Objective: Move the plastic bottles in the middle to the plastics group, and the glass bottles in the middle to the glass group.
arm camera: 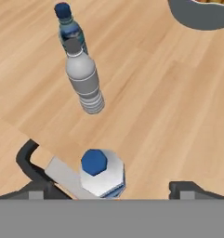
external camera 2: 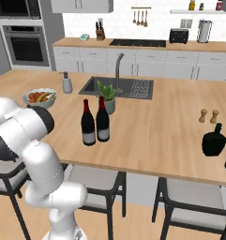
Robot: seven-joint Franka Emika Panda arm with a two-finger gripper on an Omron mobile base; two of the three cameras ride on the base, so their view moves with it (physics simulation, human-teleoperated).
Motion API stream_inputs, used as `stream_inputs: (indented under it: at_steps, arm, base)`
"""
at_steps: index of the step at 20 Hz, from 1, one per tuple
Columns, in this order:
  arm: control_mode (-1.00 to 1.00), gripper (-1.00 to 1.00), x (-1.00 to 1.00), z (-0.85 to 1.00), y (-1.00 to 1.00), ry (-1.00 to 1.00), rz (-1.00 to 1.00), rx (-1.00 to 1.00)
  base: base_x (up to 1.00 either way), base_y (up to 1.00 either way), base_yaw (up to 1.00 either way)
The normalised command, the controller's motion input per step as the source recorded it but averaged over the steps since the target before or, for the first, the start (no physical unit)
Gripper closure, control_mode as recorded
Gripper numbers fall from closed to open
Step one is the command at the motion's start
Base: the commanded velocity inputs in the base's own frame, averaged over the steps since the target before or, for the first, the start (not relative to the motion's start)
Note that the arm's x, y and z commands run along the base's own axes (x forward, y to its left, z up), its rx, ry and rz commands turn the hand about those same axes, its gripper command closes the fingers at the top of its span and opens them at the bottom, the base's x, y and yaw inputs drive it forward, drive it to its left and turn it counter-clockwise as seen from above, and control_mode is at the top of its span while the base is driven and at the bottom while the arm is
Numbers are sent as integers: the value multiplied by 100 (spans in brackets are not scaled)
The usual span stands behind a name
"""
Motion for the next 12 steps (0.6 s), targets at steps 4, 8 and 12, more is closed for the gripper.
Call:
stream_inputs:
  at_steps: [4, 8, 12]
  arm:
    - [-100, -100, -57, 63, -59, -1, -24, 1]
    - [-100, -100, -43, 77, -67, 0, -25, 2]
    - [-100, -100, -26, 59, -75, 0, -18, 1]
  base:
    - [0, 0, 0]
    - [0, 0, 0]
    - [0, 0, 0]
